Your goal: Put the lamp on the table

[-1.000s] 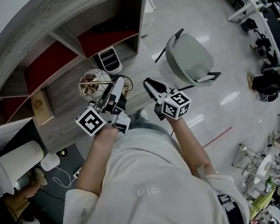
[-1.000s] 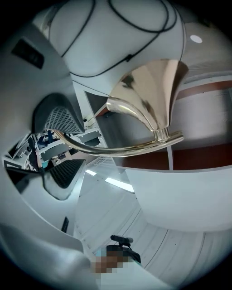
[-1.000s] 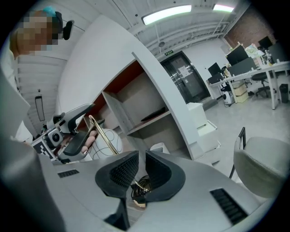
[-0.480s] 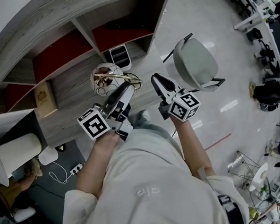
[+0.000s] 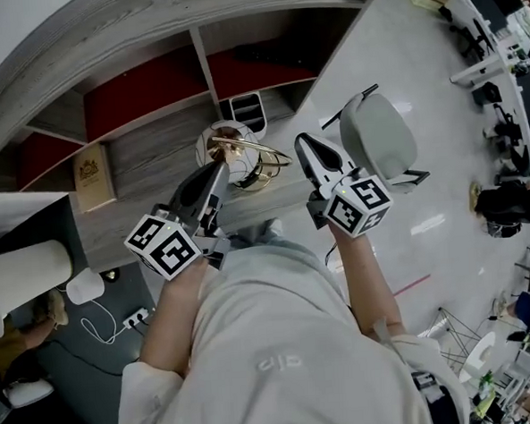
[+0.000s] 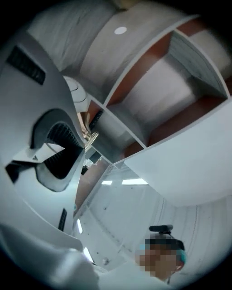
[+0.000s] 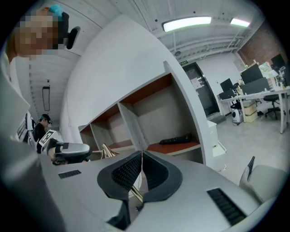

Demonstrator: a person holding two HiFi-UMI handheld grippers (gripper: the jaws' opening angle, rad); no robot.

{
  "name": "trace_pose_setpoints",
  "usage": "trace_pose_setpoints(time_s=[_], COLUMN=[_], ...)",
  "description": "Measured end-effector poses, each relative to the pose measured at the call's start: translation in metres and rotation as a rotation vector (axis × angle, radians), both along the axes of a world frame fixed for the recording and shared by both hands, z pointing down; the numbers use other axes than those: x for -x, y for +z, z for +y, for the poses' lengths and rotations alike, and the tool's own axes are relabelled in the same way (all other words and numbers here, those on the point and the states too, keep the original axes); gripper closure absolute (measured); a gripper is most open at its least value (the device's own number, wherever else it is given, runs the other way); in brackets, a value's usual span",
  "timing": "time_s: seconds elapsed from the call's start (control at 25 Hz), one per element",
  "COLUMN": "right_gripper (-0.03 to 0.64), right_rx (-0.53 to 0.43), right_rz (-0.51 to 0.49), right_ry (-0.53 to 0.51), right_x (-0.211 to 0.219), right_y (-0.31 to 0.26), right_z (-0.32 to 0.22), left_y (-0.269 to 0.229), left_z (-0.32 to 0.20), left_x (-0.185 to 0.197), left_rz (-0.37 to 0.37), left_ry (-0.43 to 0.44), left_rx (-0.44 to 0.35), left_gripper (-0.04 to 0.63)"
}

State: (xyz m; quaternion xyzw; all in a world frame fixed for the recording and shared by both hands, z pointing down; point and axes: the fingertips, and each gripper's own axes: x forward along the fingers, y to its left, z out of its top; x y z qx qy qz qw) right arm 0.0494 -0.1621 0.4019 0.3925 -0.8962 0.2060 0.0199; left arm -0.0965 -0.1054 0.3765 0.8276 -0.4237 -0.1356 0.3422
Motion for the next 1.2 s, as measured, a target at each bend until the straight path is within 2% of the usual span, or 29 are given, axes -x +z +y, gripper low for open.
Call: trace_pose_setpoints(time_s=[0.12,0.28,0.68,0.92,1.2], right_gripper=[0.583,0.584,0.586,0.586,0.584], right_rx=[-0.045,-0.097,-0.254,-0.312,-0.346], right_rz=[0.053,0.091,0.206,0.243,0.255], right_ry=[-0.027,-0.057,-0.137,-0.147,-0.156], right_x=[0.015,0.033,0.069,0.078,0.084], right_y=[-0.014,-0.033,-0.071,-0.082,-0.086], right_z=[0.001,0.003,0.01,0.015,0.02], left_y=[-0.007,-0.021,-0.045,-0.055,-0.055], left_z=[-0.001,-0.003,0.0,0.004,0.007], left_x=[0.023,0.048,0.086,0.091,0.096], left_rz=[-0.145,-0.237,-0.52,-0.564,-0.572], left_ry=[-0.049,-0.079,-0.136,-0.158,-0.18], left_rx=[-0.056,-0.124,-0.285,-0.341,-0.351], left_gripper=[0.58,0.58,0.58,0.58,0.58])
